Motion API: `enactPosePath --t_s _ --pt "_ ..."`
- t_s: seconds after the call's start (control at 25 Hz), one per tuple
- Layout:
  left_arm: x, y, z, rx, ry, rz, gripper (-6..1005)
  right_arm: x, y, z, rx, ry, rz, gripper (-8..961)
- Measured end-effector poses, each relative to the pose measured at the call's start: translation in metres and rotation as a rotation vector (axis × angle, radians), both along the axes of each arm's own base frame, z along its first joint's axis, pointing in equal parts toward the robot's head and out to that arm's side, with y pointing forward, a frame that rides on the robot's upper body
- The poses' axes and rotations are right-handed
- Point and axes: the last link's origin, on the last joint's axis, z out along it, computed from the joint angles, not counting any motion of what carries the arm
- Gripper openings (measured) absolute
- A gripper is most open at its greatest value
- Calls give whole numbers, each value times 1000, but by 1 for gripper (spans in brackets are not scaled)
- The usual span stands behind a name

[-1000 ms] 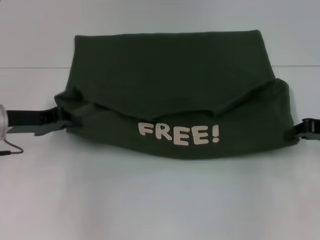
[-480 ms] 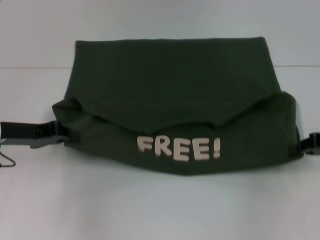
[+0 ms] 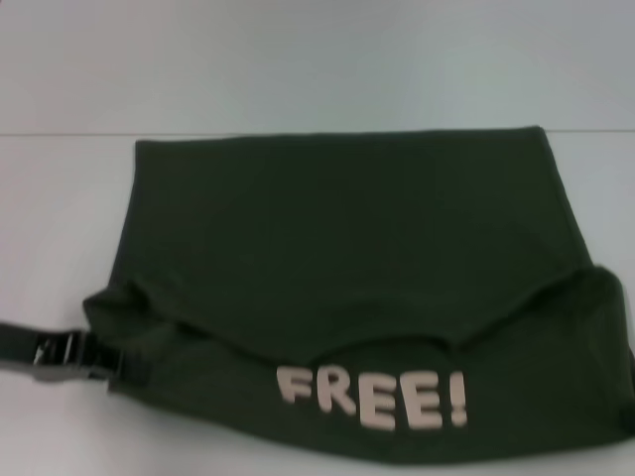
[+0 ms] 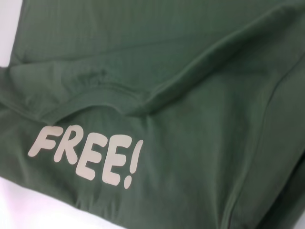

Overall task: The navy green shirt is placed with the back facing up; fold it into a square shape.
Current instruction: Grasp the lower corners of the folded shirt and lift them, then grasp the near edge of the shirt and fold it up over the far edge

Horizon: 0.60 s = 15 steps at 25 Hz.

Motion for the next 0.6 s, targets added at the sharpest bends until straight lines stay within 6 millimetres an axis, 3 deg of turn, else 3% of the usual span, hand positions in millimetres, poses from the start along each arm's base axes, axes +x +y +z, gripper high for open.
enactPosePath --t_s 0.2,0.32,0.44,0.6 --pt "-5 -22 3 -90 -6 14 -1 3 -22 -1 -78 44 0 36" --pt "-8 -29 5 -94 -23 11 -1 7 -25 -1 -65 55 -7 36" --pt "-6 -22 13 -25 -56 0 -1 3 -15 7 30 104 5 36" --pt "4 9 29 140 -96 9 -1 -14 13 27 219 202 65 35"
